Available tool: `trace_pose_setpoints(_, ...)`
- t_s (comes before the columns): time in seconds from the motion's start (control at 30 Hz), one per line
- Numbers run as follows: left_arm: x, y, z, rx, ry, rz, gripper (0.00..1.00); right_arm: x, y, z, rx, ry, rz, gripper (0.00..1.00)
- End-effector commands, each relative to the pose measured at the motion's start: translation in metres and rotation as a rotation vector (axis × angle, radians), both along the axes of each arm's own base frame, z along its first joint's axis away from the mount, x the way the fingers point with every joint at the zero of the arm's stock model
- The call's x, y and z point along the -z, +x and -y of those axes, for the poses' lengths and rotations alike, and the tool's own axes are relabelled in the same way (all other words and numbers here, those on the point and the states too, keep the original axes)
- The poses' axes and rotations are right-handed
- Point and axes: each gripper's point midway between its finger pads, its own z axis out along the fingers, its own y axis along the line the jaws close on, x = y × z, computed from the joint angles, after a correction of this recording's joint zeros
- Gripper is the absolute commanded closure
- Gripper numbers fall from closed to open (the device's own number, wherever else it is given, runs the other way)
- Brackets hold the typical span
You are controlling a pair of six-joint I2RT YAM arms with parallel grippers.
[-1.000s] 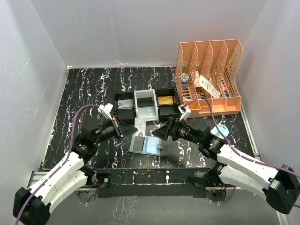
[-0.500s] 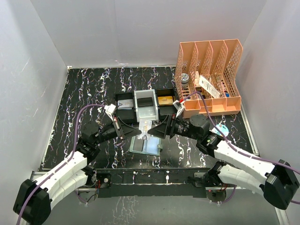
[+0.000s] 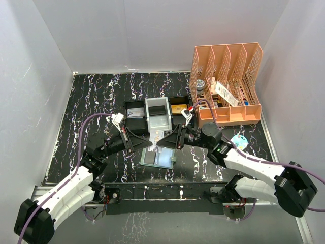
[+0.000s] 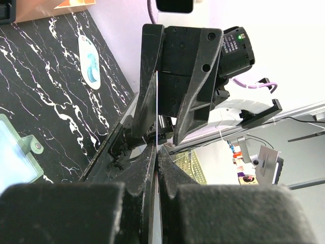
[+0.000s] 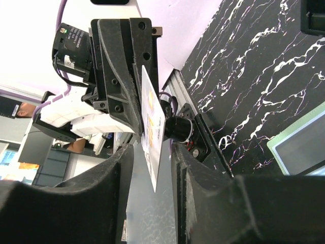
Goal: Take the credit cards out of the card holder
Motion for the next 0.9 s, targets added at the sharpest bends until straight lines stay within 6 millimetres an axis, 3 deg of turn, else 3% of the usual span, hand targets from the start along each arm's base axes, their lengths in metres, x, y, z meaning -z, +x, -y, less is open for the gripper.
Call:
trace_pose_setpoints(0.0, -0.007, -0.003, 0.0, 0.015, -0.006, 0.039, 1.0, -0.029, -0.001, -0.004, -0.028, 0.088, 0.067, 0.7)
trace_pose_setpoints(0.4, -0.008, -0.008, -0.002, 0.024, -0.056, 0.062, 1.0, -0.024, 0.003, -0.004, -0.012, 0.1, 0.03, 1.0)
trace_pose_setpoints(0.47, -0.001, -0.006, -0.001, 0.021, -0.035, 0.04, 0.99, -0.026, 0.001, -0.004, -0.021, 0.111, 0.033, 1.0)
trace_pose_setpoints(0.53, 0.005, -0.004, -0.001, 0.015, 0.001, 0.018, 0.82, -0.028, 0.0, -0.005, -0.029, 0.113, 0.046, 1.0)
trace_pose_setpoints(0.6, 0.012, 0.0, -0.002, -0.003, 0.043, 0.003, 0.57, -0.026, 0.003, -0.004, -0.014, 0.089, 0.057, 1.0)
trace_pose_setpoints(0.77, 0.022, 0.007, -0.013, -0.094, 0.157, -0.01, 0.07, -0.009, 0.019, 0.002, 0.082, -0.033, 0.077, 1.0)
trace_pose_setpoints(0.87, 0.032, 0.012, -0.029, -0.188, 0.265, -0.024, 0.01, 0.0, 0.028, 0.007, 0.137, -0.089, 0.091, 1.0)
